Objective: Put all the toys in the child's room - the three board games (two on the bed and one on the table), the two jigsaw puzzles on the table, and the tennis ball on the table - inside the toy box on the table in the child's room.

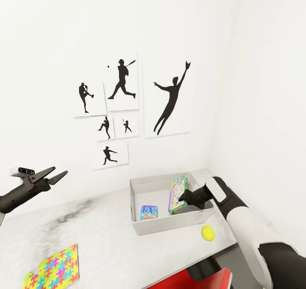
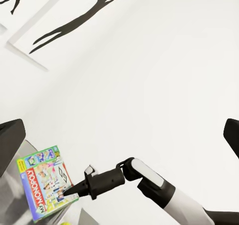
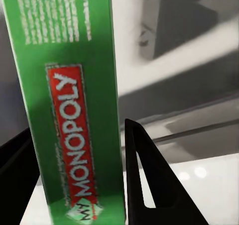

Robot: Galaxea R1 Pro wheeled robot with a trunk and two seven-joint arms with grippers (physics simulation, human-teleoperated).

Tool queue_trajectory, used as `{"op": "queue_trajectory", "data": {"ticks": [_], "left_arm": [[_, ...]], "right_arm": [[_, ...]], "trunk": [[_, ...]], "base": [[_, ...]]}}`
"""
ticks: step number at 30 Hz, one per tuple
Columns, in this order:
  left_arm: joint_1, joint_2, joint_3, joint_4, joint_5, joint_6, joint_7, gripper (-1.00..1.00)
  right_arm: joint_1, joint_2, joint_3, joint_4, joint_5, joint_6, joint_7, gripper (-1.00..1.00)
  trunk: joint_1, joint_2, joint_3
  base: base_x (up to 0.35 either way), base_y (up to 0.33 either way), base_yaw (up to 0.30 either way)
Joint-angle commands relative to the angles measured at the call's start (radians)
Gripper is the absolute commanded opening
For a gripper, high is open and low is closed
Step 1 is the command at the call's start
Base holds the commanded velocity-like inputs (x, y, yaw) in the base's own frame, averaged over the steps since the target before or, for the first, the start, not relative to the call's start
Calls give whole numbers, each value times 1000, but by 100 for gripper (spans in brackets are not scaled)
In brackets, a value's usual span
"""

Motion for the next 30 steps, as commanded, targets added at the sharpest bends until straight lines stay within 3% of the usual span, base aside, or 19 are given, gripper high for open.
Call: {"op": "queue_trajectory", "data": {"ticks": [1, 8, 17, 30], "left_arm": [[-1, 0, 0, 0, -1, 11, -4, 100], [-1, -1, 0, 0, 0, 11, -4, 100], [-1, -1, 0, 0, 1, 11, -4, 100], [-1, -1, 0, 0, 0, 11, -4, 100]], "right_arm": [[-1, 1, 7, 1, -10, 1, -10, -100], [-3, 2, 7, 7, -3, -1, -13, -100], [-8, 6, 8, 16, 55, -46, -13, -100], [-15, 7, 16, 23, 62, -53, -13, -100]], "trunk": [[0, -2, -2], [0, -2, -2], [0, -2, -2], [0, -2, -2]], "base": [[0, 0, 0], [0, 0, 0], [0, 0, 0], [0, 0, 0]]}}
